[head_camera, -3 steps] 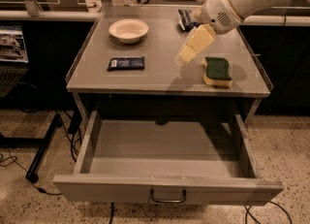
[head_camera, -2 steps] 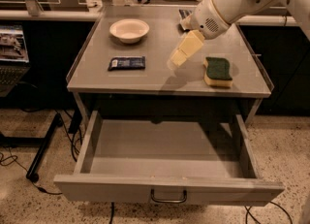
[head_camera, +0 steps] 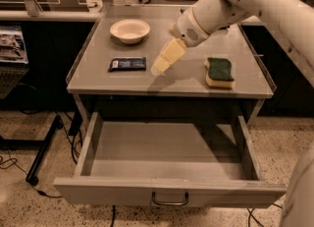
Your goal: Place rxbar blueberry into top drawer
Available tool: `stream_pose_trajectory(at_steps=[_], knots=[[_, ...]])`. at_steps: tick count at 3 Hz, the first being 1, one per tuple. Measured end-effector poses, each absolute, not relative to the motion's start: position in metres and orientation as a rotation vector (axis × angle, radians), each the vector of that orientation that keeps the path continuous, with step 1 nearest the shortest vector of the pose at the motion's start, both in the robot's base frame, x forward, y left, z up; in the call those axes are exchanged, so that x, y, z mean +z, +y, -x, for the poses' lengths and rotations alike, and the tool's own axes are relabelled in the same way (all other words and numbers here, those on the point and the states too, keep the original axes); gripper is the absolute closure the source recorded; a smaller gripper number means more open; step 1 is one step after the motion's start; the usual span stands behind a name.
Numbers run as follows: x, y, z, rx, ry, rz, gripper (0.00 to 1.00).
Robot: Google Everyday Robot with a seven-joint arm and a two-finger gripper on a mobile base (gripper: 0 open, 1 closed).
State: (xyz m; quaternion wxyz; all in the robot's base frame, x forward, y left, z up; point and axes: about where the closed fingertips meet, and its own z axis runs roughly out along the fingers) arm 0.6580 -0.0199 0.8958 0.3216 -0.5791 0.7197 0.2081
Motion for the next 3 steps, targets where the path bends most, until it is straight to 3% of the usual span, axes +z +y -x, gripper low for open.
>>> stream_pose_trajectory(at_steps=[3], knots=[[0.883,0.010,-0.678,0.535,1.863,1.516,0.00]])
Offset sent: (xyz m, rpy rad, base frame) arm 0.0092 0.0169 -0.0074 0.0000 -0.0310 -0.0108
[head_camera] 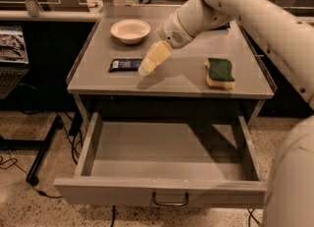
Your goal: Place rxbar blueberry into top drawer
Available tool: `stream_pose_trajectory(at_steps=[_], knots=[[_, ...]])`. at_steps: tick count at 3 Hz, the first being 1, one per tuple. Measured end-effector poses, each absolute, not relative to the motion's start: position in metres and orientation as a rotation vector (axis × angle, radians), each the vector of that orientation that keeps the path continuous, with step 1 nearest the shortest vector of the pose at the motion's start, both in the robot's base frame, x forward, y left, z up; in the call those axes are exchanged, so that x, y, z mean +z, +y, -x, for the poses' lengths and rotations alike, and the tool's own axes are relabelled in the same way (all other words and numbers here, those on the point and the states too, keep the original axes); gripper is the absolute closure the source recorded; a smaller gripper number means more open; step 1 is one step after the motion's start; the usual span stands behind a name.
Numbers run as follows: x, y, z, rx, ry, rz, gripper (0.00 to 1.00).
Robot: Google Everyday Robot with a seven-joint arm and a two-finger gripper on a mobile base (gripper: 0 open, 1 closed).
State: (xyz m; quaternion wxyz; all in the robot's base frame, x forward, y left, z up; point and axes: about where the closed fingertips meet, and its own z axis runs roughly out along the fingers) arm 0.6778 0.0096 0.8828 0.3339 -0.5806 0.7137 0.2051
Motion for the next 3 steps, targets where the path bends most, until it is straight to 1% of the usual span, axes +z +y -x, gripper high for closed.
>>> stream_pose_trajectory(at_steps=[2,3], knots=[[0.872,0.047,-0.698,0.624,1.826,1.551,0.00],[0.858,0.053,-0.698,0.671,1.849,1.548,0.00]])
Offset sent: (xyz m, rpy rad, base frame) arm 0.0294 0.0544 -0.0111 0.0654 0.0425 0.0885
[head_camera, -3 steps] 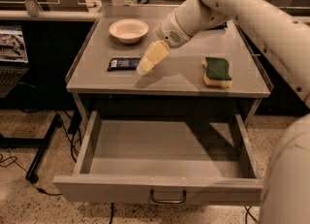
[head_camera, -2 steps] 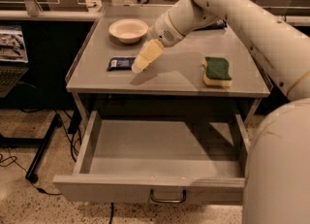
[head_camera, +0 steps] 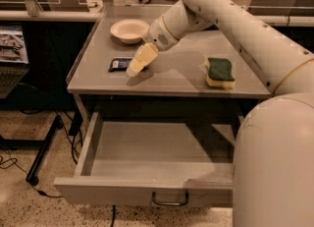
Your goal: Place rxbar blueberry into top drawer
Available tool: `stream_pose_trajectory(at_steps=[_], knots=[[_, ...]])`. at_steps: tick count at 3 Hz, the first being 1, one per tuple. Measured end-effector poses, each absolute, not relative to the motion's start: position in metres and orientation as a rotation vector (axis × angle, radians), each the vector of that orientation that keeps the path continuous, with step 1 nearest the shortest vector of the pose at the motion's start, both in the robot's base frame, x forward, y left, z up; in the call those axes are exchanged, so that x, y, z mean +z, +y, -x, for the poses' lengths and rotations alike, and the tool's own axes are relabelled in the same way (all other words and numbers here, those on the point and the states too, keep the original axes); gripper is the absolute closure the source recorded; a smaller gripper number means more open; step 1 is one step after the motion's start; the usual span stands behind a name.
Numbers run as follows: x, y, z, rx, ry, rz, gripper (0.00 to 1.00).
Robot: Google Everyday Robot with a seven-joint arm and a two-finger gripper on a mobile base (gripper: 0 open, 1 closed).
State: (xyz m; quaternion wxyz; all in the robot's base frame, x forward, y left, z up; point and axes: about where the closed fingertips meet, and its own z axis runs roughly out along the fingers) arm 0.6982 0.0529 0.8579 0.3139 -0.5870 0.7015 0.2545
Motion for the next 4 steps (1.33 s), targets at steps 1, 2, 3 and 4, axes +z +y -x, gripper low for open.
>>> stream_pose_trajectory(at_steps=[1,2,3,4], knots=[[0.843,0.054,-0.695,0.716,1.882,1.531,0.00],[0.821,0.054,-0.692,0.697,1.855,1.470,0.00],[0.820,0.055,-0.692,0.699,1.861,1.470,0.00],[0.816,0.055,-0.692,0.703,1.871,1.468,0.00]])
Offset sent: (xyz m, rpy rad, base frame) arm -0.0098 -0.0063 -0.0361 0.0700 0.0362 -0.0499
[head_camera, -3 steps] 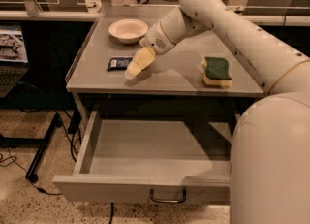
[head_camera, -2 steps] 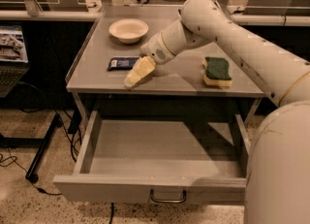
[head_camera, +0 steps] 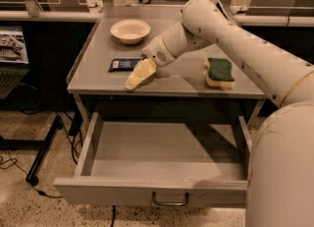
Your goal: Place rxbar blueberry into top drawer
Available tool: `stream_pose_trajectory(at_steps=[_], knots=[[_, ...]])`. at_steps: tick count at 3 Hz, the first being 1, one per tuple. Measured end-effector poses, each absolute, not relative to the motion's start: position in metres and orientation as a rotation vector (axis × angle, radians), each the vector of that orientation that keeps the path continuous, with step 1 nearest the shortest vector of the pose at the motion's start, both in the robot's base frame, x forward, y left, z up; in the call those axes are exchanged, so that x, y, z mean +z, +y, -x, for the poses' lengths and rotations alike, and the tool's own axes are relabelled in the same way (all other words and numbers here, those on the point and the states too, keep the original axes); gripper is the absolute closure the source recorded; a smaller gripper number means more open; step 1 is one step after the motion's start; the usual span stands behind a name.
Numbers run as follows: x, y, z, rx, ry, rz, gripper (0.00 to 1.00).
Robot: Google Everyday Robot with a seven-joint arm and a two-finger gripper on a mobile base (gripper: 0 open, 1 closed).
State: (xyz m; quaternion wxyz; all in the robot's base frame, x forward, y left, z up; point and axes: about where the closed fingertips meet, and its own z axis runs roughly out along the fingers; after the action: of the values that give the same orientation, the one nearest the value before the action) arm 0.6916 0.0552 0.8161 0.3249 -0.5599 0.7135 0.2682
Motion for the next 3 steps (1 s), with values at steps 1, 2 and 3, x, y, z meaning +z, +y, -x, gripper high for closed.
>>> stream_pose_trajectory(at_steps=[1,2,3], knots=[[0.8108,0.0548,-0.6919,0.708,1.887,1.461,0.00],[0.8108,0.0549,-0.6918,0.708,1.887,1.461,0.16],[0.8108,0.0549,-0.6918,0.708,1.887,1.461,0.39]])
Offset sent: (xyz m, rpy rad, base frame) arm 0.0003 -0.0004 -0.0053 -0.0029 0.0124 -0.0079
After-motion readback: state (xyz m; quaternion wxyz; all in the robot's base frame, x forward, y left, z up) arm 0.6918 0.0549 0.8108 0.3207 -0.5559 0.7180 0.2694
